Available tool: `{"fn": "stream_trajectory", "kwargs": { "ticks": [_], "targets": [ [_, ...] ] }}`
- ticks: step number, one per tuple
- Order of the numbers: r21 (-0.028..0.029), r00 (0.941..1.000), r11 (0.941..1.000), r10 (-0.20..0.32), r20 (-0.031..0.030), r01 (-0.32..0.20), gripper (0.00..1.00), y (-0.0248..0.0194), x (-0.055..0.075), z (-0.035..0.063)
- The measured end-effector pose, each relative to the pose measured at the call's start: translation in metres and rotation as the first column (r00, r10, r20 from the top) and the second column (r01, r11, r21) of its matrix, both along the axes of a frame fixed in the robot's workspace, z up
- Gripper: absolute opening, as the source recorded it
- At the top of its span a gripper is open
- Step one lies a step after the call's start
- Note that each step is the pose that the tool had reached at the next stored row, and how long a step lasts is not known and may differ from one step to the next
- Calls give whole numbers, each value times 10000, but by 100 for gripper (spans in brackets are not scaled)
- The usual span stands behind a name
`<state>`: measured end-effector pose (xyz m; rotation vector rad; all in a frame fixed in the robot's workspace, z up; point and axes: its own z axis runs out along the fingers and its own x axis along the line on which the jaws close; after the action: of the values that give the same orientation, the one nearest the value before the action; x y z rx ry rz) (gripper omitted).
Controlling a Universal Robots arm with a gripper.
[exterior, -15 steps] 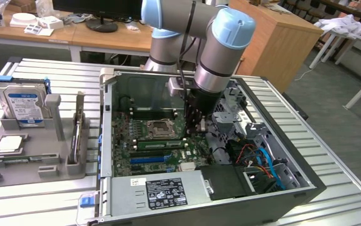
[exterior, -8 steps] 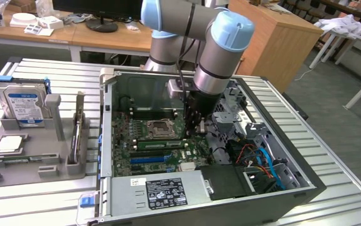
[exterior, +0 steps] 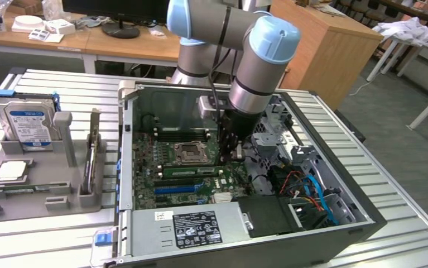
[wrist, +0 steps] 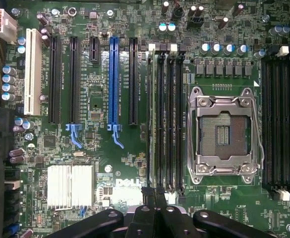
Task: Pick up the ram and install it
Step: 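Press down the ram until it locks into place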
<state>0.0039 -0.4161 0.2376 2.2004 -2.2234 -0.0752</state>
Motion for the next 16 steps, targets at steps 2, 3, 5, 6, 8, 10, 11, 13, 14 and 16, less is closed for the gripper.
{"fn": "stream_trajectory", "kwargs": {
  "ticks": [2, 3, 5, 6, 8, 10, 11, 13, 14, 16],
  "targets": [
    [0, 10000, 10000, 0, 0, 0, 11, 0, 0, -5],
    [0, 10000, 10000, 0, 0, 0, 11, 0, 0, -5],
    [1, 10000, 10000, 0, 1, 0, 11, 0, 0, -6],
    [2, 10000, 10000, 0, 1, 0, 11, 0, 0, -6],
    [2, 10000, 10000, 0, 1, 0, 11, 0, 0, -7],
    [7, 10000, 10000, 0, 2, 0, 11, 1, 0, -18],
    [3, 10000, 10000, 0, 1, 0, 11, 1, 0, -22],
    [2, 10000, 10000, 0, 0, 0, 11, 0, 0, -29],
    [2, 10000, 10000, 0, 0, 0, 11, 0, 0, -33],
    [2, 10000, 10000, 0, 0, 0, 11, 0, 0, -39]
  ]
}}
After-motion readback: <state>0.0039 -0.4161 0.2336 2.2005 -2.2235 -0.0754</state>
